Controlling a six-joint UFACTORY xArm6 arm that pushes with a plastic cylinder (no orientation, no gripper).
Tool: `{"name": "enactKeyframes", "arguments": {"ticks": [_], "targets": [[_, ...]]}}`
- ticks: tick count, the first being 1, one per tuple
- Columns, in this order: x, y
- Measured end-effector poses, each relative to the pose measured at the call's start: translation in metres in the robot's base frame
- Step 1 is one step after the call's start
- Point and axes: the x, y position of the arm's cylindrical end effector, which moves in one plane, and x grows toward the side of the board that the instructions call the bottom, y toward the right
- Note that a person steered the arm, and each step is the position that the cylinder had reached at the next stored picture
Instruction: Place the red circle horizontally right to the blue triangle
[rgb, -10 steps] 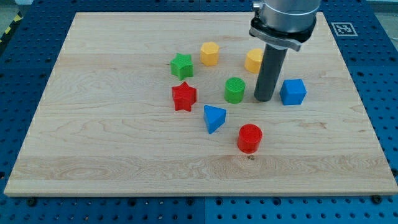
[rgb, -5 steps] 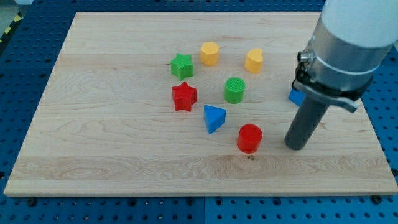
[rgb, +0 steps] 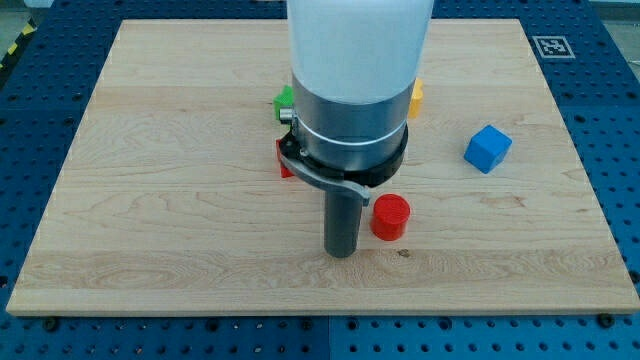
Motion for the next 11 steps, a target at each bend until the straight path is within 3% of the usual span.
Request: {"name": "enactKeyframes", "arguments": {"ticks": [7,11], "targets": [[-0.017,0.02],[-0.017,0.062]]}}
